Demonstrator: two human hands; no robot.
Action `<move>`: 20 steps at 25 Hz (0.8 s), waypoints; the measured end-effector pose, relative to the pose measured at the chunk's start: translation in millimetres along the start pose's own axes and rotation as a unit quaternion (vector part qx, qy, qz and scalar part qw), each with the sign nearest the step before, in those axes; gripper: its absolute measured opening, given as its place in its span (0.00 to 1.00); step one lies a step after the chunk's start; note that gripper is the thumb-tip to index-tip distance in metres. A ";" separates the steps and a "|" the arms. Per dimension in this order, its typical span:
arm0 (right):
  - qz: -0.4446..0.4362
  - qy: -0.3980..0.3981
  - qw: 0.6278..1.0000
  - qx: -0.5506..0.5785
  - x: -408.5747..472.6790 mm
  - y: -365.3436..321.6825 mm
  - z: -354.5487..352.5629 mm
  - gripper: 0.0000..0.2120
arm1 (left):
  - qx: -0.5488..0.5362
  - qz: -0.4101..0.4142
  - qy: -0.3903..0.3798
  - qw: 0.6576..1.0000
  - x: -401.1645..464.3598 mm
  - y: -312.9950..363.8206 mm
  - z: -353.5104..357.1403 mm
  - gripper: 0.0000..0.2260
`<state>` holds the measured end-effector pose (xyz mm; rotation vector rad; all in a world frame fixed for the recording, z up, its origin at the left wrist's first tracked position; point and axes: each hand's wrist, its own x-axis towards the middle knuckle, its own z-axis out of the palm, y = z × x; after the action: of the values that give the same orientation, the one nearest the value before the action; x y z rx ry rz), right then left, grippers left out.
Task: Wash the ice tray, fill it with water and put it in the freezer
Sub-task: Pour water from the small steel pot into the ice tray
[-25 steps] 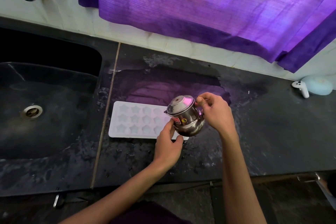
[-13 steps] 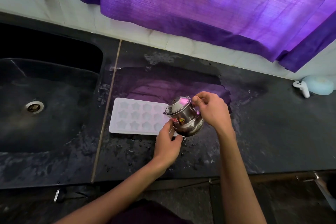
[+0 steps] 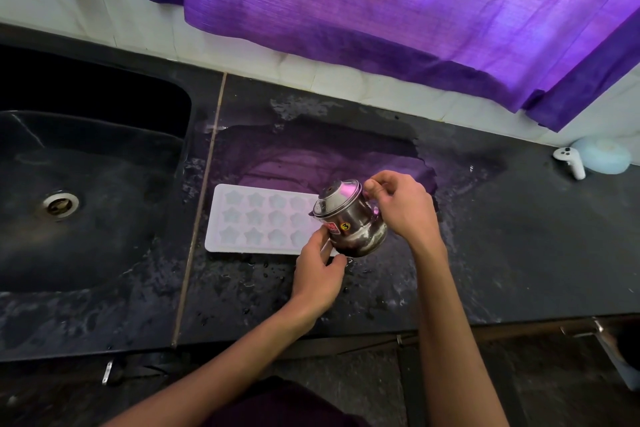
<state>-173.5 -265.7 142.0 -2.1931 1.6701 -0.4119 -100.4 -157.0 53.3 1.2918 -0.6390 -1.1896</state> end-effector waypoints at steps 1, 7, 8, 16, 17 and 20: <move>0.000 0.000 1.000 -0.001 -0.2 0.0 0.0 0.08 | -0.001 0.000 -0.001 1.000 -0.6 0.5 -0.2 0.23; 0.000 0.004 1.000 -0.004 -0.7 -0.5 0.0 0.08 | -0.005 0.003 -0.003 1.000 -0.2 2.3 0.1 0.23; 0.001 0.005 1.000 -0.003 -0.8 -0.2 0.0 0.08 | -0.005 0.004 -0.004 1.000 -0.4 2.5 0.2 0.23; 0.006 0.003 1.000 0.010 -3.2 -1.4 -4.0 0.08 | 0.001 0.007 -0.005 1.000 -0.8 3.3 2.0 0.23; 0.005 0.004 1.000 0.015 -3.8 -1.2 -4.9 0.08 | 0.007 0.011 -0.003 1.000 -1.2 3.4 2.1 0.24; 0.003 0.010 0.999 0.040 -8.5 0.9 -7.2 0.07 | 0.022 0.020 0.009 1.000 -4.8 4.5 2.8 0.25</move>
<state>-179.6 -258.5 147.9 -2.1328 1.6409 -0.4921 -103.1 -154.3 59.4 1.3197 -0.6777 -1.1350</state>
